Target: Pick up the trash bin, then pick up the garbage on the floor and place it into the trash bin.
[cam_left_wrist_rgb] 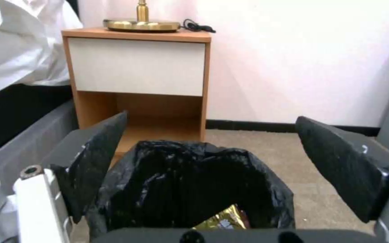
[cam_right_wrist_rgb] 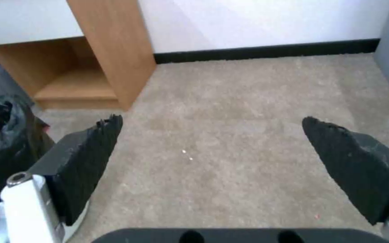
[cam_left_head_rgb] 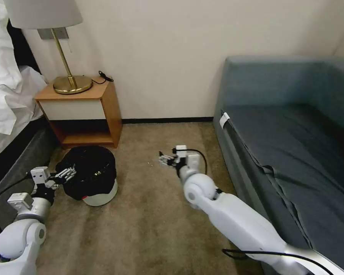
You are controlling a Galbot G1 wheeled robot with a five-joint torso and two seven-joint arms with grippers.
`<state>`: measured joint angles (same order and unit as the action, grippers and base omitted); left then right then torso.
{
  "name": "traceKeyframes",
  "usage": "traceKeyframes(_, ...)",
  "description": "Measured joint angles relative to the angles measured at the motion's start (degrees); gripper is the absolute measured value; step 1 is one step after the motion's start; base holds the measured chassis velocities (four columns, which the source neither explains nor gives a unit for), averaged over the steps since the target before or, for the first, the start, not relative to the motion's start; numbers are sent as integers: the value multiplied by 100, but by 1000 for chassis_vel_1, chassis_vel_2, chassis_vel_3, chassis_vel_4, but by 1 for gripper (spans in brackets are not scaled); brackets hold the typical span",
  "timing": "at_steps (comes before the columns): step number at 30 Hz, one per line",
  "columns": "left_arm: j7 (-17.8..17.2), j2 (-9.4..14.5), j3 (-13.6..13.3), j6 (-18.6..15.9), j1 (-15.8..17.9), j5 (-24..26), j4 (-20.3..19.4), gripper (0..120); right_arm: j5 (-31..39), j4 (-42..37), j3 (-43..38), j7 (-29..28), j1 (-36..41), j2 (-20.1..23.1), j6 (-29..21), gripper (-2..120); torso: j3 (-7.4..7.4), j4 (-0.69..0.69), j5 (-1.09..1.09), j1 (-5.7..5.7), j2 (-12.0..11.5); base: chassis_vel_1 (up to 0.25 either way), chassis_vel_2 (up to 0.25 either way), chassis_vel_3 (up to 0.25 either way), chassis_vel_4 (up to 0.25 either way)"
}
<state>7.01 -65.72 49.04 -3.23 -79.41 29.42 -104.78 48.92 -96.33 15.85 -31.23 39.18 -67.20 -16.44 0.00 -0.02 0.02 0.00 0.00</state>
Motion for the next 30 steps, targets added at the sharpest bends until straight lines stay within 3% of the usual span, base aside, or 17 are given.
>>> traceKeyframes(30, -18, -8, 1, 10, 10, 25, 34, 100, -3, 5, 33, 23, -25, -10, 23, 100, 0, 2, -2, 0, 0, 0, 0, 0, 0)
